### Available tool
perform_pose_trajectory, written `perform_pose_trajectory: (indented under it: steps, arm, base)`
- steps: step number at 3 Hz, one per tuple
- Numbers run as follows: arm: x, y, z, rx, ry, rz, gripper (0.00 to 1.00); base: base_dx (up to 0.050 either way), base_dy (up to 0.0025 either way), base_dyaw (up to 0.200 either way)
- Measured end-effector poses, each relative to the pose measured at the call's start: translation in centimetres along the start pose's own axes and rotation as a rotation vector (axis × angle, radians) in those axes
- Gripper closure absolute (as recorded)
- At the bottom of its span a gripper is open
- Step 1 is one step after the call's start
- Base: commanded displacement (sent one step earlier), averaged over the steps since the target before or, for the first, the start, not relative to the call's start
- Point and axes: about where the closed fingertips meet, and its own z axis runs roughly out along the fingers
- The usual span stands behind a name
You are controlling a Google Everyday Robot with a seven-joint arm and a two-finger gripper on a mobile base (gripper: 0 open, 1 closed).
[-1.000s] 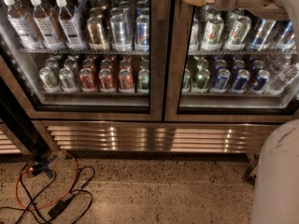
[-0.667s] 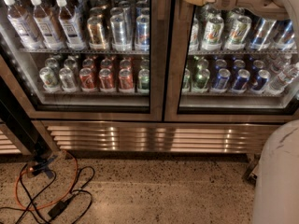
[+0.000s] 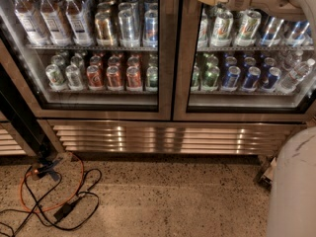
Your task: Open right fridge door
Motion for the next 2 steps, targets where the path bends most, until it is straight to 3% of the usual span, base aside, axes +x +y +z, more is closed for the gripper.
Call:
perform_pose_trajectory:
  steps: [2]
  arm:
    - [-0.08, -0.31, 0.41, -0.014, -0.011, 0.005, 1.00]
  base:
    - [0.000, 0.00000, 0.000]
